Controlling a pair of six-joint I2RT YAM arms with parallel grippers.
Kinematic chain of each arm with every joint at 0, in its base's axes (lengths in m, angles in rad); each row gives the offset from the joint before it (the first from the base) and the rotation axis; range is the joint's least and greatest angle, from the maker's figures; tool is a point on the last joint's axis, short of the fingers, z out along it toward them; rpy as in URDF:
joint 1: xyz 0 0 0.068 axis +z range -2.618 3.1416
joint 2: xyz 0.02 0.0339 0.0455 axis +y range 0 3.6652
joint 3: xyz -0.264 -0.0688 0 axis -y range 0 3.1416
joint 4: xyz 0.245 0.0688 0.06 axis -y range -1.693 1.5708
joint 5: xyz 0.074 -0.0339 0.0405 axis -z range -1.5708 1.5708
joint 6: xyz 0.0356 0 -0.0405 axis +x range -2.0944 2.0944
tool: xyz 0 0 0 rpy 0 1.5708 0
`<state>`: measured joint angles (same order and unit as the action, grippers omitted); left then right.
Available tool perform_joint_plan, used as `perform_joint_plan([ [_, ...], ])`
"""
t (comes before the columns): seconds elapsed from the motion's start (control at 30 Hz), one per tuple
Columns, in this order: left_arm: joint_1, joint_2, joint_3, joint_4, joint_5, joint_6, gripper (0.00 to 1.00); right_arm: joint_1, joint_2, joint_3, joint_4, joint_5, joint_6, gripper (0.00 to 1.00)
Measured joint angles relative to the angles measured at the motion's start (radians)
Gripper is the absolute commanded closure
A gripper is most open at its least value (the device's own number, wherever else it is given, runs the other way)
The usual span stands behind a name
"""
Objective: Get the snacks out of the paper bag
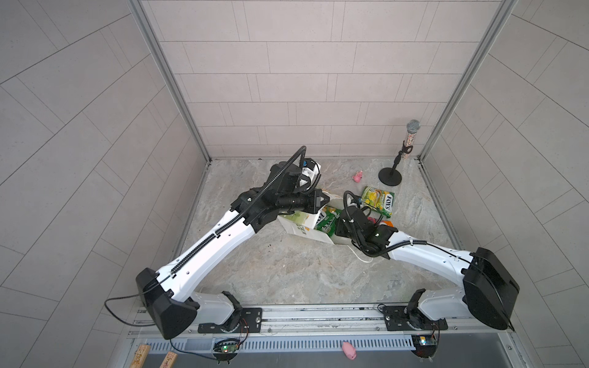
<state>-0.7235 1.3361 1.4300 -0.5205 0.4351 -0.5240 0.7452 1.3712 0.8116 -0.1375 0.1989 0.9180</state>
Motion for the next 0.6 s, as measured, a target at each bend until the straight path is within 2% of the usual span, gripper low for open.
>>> perform_joint_plan([
  [0.37,-0.003,0.0,0.0,0.0,-0.055,0.0,1.0,0.001,0.027,0.0,-0.002,-0.047,0.03,0.69],
  [0.6,-0.003,0.0,0.0,0.017,-0.109,-0.005,1.0,0.008,-0.035,-0.013,0.0,-0.104,0.03,0.69],
])
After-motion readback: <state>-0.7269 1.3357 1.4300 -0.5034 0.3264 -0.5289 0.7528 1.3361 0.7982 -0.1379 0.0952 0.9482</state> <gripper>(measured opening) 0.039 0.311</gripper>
